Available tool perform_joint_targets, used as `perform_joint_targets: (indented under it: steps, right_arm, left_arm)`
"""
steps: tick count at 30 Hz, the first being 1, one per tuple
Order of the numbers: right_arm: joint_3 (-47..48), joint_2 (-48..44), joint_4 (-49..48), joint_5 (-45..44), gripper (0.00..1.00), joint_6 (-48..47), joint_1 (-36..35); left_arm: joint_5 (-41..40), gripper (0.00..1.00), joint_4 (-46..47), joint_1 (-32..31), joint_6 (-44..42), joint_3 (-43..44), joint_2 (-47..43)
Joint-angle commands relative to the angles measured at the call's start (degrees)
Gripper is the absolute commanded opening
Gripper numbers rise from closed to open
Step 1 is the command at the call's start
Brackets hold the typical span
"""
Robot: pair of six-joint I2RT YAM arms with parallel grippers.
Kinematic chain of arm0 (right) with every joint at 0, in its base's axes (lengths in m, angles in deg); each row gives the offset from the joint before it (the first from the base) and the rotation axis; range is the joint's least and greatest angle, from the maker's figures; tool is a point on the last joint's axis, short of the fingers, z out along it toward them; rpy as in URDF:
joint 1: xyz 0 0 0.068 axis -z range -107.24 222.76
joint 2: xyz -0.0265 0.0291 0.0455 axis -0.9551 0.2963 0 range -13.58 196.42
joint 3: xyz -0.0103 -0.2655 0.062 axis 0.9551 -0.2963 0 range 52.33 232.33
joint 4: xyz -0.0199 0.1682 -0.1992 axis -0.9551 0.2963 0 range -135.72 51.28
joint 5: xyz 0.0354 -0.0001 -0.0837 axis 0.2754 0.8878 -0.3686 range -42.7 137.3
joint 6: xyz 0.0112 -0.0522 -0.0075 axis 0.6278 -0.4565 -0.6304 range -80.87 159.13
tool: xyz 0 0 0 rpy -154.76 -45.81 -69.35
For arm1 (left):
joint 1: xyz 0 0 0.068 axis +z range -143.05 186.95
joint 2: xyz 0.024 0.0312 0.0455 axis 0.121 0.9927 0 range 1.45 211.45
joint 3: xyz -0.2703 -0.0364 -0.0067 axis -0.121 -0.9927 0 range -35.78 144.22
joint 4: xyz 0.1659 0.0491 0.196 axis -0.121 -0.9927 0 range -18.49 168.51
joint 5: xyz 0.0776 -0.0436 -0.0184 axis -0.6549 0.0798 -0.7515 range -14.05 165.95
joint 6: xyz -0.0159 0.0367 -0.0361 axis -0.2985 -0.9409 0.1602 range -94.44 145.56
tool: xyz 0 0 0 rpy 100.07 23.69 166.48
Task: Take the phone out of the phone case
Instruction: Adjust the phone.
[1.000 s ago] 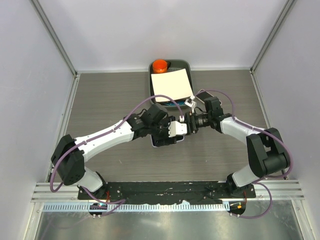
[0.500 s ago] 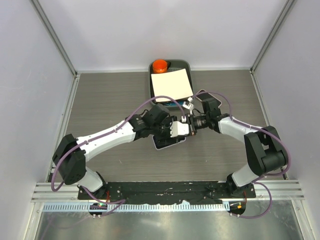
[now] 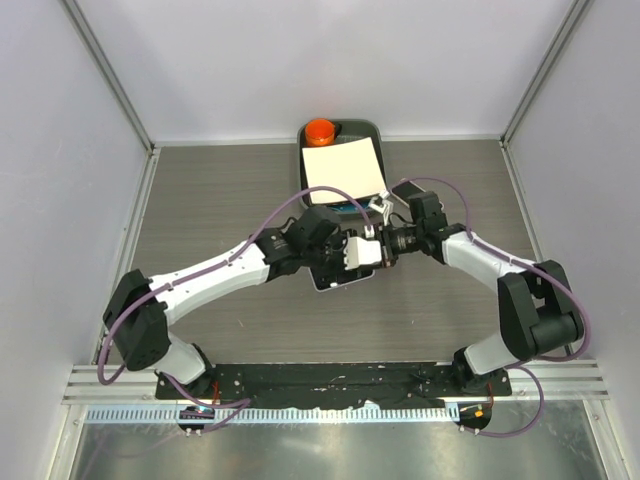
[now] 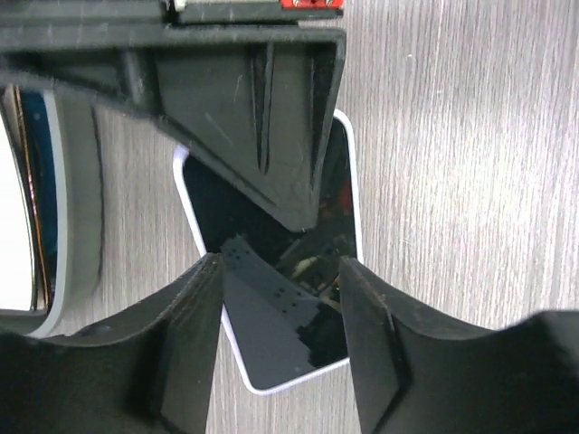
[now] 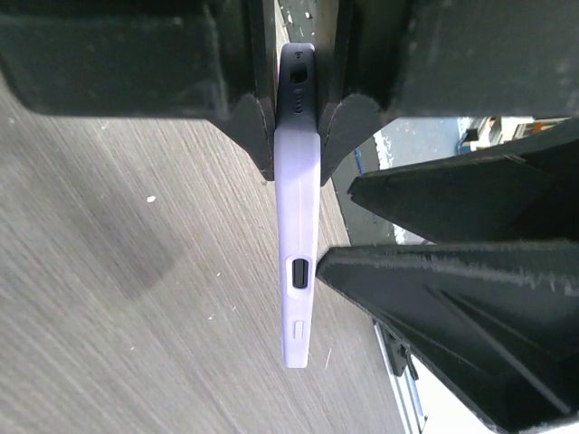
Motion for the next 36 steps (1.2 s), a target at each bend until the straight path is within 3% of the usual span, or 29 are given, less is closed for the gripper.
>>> perform_joint_targets:
  steps: [1,2,4,5,6,11,15,18,22,24,26,27,29,33,36]
  right_arm:
    - [3.0,-5.3,-0.7,1.7,0.01,-1.9,2.1]
    - [3.1,-5.7,-0.6,1.5,0.01,-1.9,2.4]
    - [3.3,-6.8,0.1,1.0,0.01,-2.6,2.8]
    - [3.7,-7.2,0.8,0.8,0.01,-3.0,3.3]
    - [4.1,-7.6,1.5,0.7,0.01,-3.6,3.5]
    - [8.2,-12.1,8.3,-1.5,0.01,-7.7,4.1]
    - [13.9,-14.5,14.6,-3.5,0.01,-13.4,4.1]
    - [18.9,-15.6,16.1,-4.5,0.01,-13.7,4.2]
    - [23.7,-16.7,14.4,-3.2,0.01,-12.2,4.1]
    - [24.7,-17.3,12.9,-2.7,0.01,-11.1,4.1]
    - [24.2,-17.8,10.3,-0.9,0.01,-9.0,4.1]
    - [23.7,-18.3,8.2,0.0,0.01,-8.1,4.1]
    - [21.3,-19.0,5.1,2.9,0.01,-3.7,4.1]
    - [16.5,-21.0,-7.9,4.2,0.01,4.8,4.1]
    - [17.3,-20.4,-8.9,4.2,0.01,8.0,4.0]
  left_arm:
    - [0.0,0.61,1.9,1.7,3.1,1.2,-5.3]
    - [0.4,0.72,2.1,3.2,3.7,1.2,-6.8]
    - [0.8,0.83,2.2,4.8,6.1,1.3,-8.5]
    - [1.5,0.94,2.5,7.0,7.0,1.5,-10.3]
    - [3.2,0.96,2.5,8.4,9.6,1.7,-11.2]
    - [11.0,0.98,0.7,18.5,19.1,4.2,-17.1]
    - [7.6,1.00,-6.6,19.9,21.4,9.1,-19.0]
    - [10.9,1.00,-8.0,20.8,24.9,9.8,-18.5]
    - [22.5,1.00,-2.6,23.6,33.9,6.4,-20.0]
    - [35.1,1.00,3.5,27.5,42.1,3.1,-20.0]
    - [43.4,0.96,12.8,31.3,48.9,1.2,-19.3]
    - [45.2,1.00,16.1,32.4,56.4,-1.1,-19.0]
    - [48.0,1.00,26.5,34.7,62.5,-3.3,-19.0]
    - [44.7,1.00,31.5,35.2,65.2,-7.5,-22.3]
    - [38.3,1.00,26.6,35.2,64.9,-6.8,-22.9]
